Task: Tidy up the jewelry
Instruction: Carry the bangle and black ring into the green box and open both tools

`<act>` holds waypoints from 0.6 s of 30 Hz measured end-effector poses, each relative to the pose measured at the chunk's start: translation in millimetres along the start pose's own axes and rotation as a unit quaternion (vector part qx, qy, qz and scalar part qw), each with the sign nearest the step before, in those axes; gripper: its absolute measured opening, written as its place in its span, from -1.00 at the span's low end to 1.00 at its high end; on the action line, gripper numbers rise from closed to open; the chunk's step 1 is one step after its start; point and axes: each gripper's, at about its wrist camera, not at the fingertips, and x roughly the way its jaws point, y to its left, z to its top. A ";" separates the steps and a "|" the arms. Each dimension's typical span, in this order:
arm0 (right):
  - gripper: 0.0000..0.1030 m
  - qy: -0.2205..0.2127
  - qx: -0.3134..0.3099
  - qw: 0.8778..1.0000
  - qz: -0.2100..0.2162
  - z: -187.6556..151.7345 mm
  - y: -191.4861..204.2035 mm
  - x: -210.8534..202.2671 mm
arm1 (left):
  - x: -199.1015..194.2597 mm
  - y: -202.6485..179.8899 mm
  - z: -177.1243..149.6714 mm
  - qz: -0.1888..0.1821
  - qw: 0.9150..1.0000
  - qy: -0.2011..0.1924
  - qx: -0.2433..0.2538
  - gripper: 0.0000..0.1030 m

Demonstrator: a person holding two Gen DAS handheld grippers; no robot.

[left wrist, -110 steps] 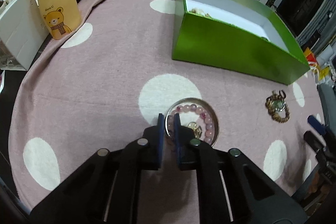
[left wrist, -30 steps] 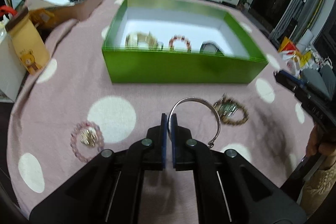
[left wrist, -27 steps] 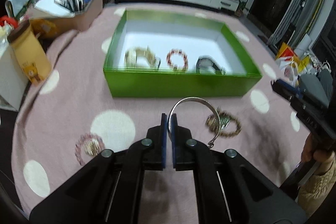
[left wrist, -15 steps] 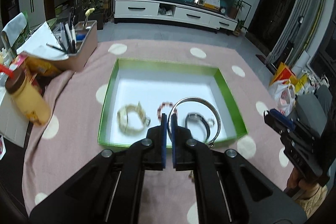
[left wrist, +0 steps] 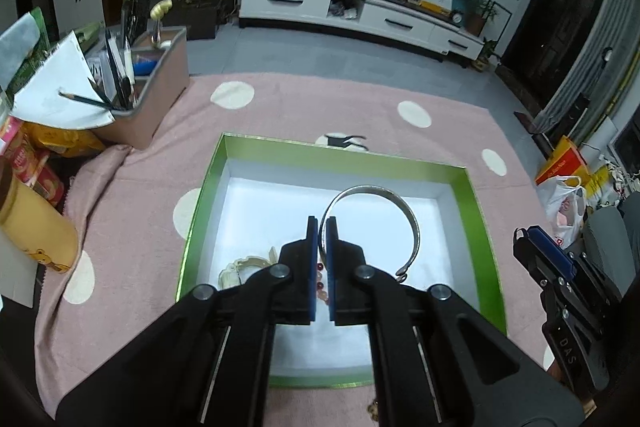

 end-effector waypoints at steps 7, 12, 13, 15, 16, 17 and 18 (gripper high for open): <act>-0.63 0.028 0.000 1.000 0.002 -2.4 2.2 30.7 | 34.8 8.4 -1.6 0.014 0.999 0.029 -0.012 -0.94; -0.63 0.042 -0.004 0.999 -0.003 -1.0 4.3 47.4 | 51.6 11.0 0.3 0.026 0.999 0.042 -0.015 -0.93; -0.63 0.043 -0.004 0.999 -0.004 -0.4 5.0 49.3 | 53.6 10.6 0.1 0.028 0.999 0.044 -0.015 -0.93; -0.63 0.047 -0.006 0.999 -0.009 0.0 5.6 54.3 | 57.9 9.8 0.4 0.033 0.998 0.046 -0.013 -0.91; -0.63 0.048 -0.005 0.999 -0.014 0.1 5.5 56.2 | 59.9 9.0 0.5 0.035 0.998 0.048 -0.012 -0.89; -0.63 0.050 -0.003 0.999 -0.016 0.3 4.8 57.7 | 61.4 8.5 1.1 0.035 0.998 0.049 -0.011 -0.87; -0.62 0.052 0.001 0.998 -0.018 0.1 3.4 59.4 | 62.3 7.8 1.3 0.034 0.998 0.050 -0.010 -0.87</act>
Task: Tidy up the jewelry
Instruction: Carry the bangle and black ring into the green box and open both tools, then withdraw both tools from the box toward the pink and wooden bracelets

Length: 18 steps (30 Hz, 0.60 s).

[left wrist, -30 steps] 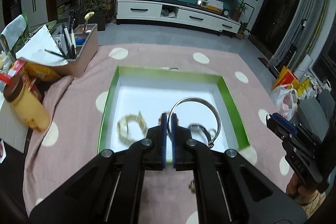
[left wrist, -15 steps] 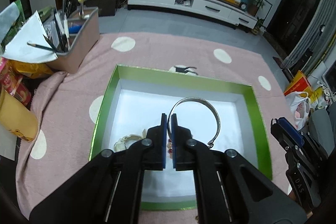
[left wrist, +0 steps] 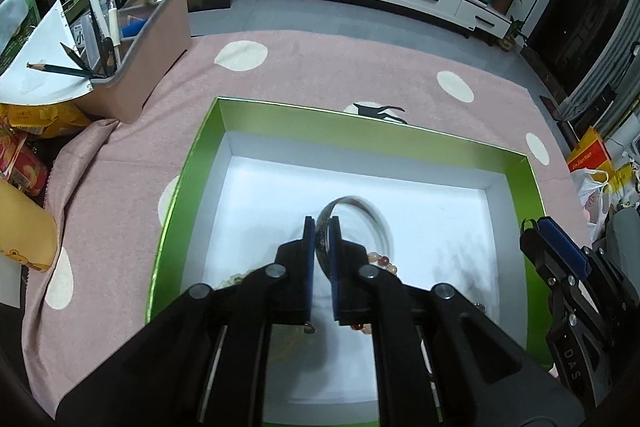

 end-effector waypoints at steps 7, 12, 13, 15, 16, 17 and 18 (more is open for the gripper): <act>-0.39 -0.004 0.020 1.000 0.009 -6.5 -6.1 -8.7 | -7.2 -5.9 -1.7 -0.001 1.000 -0.004 0.007 -0.54; -0.27 -0.015 0.034 0.999 0.016 -11.5 -9.7 -26.5 | -26.4 -9.5 -7.6 0.000 1.000 -0.018 0.016 -0.08; -0.21 -0.018 0.037 0.999 0.017 -13.1 -10.5 -31.3 | -30.0 -9.5 -8.4 -0.001 1.000 -0.020 0.017 0.00; -0.18 -0.024 0.043 0.999 0.019 -16.6 -11.7 -41.6 | -40.2 -10.4 -11.9 -0.002 0.999 -0.026 0.020 0.14; -0.17 -0.027 0.044 0.998 0.019 -17.8 -11.9 -45.7 | -43.3 -10.3 -13.2 -0.001 0.999 -0.027 0.020 0.33; -0.15 -0.030 0.046 0.998 0.019 -20.4 -12.0 -52.4 | -48.4 -10.2 -16.0 -0.002 0.999 -0.029 0.020 0.37; -0.06 -0.033 0.048 0.998 0.018 -22.8 -12.3 -58.5 | -52.5 -10.2 -18.6 -0.005 0.999 -0.030 0.020 0.37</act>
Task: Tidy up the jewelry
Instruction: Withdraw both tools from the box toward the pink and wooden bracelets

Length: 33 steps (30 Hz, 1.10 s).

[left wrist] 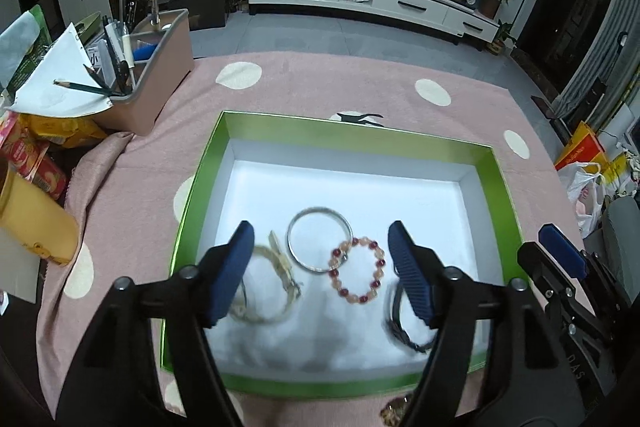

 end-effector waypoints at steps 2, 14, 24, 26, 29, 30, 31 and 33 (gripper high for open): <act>0.04 -0.006 0.003 1.000 0.000 -4.4 -0.4 -11.6 | -10.9 0.6 -7.6 0.000 1.000 -0.002 0.000 0.54; 0.32 -0.011 0.001 1.000 0.010 -45.6 3.5 -75.7 | -69.0 14.7 -61.9 -0.021 1.000 -0.009 -0.010 0.79; 0.32 -0.008 0.020 1.000 0.014 -73.1 -13.3 -113.3 | -115.9 58.7 -104.0 -0.017 0.998 -0.029 -0.048 0.79; 0.32 -0.008 0.021 1.000 0.016 -76.0 -12.8 -116.2 | -122.6 68.5 -112.8 -0.013 0.998 -0.030 -0.056 0.79; 0.32 -0.005 0.021 1.000 0.021 -83.4 -12.3 -120.5 | -130.1 82.2 -123.0 -0.009 0.997 -0.032 -0.067 0.79; 0.32 -0.003 0.021 0.999 0.024 -85.2 -11.4 -121.0 | -132.2 87.7 -126.3 -0.008 0.997 -0.032 -0.072 0.79; 0.32 -0.002 0.021 0.999 0.025 -86.2 -10.7 -121.2 | -134.2 92.7 -129.9 -0.007 0.996 -0.032 -0.077 0.79; 0.32 0.001 0.020 0.999 0.028 -89.1 -8.2 -121.2 | -137.2 104.6 -136.4 -0.006 0.995 -0.031 -0.091 0.79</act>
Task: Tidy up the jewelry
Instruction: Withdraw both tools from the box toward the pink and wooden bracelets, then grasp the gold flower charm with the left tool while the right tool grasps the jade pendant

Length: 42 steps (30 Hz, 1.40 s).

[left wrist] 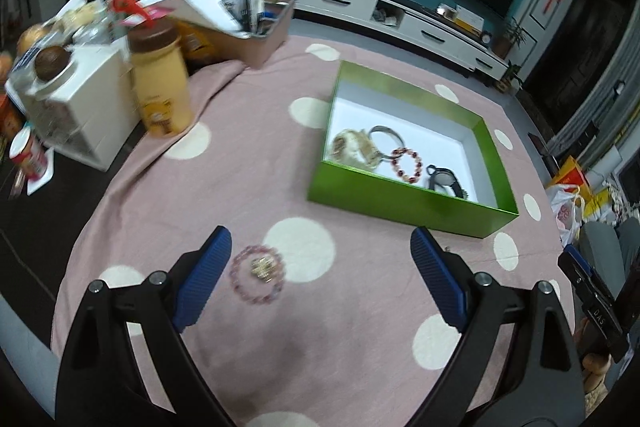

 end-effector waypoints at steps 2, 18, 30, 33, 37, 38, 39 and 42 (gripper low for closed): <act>0.32 0.003 0.001 1.000 0.003 -2.9 1.6 0.5 | -1.8 9.4 -5.3 0.003 1.000 0.002 -0.012 0.79; 0.32 0.041 -0.016 0.999 0.022 -27.2 19.4 15.6 | 26.5 49.4 -44.3 0.009 0.997 0.043 -0.063 0.71; 0.31 0.071 -0.050 0.995 0.052 -41.9 42.3 37.7 | 43.9 51.3 -53.6 -0.030 0.996 0.053 -0.069 0.48; 0.29 0.077 -0.059 0.993 0.060 -43.5 48.3 44.4 | 46.8 53.1 -52.6 -0.049 0.994 0.056 -0.079 0.38; 0.21 0.082 -0.062 0.992 0.066 -44.3 52.4 52.1 | 50.9 55.8 -49.4 -0.067 0.992 0.059 -0.091 0.23; 0.20 0.083 -0.061 0.992 0.067 -43.9 52.5 53.7 | 52.0 56.0 -48.0 -0.069 0.992 0.059 -0.092 0.19; 0.20 0.084 -0.061 0.992 0.067 -43.6 52.3 54.5 | 53.3 55.5 -46.4 -0.070 0.992 0.060 -0.092 0.18; 0.20 0.085 -0.059 0.992 0.067 -43.9 51.2 57.1 | 57.9 53.4 -42.9 -0.066 0.992 0.062 -0.086 0.15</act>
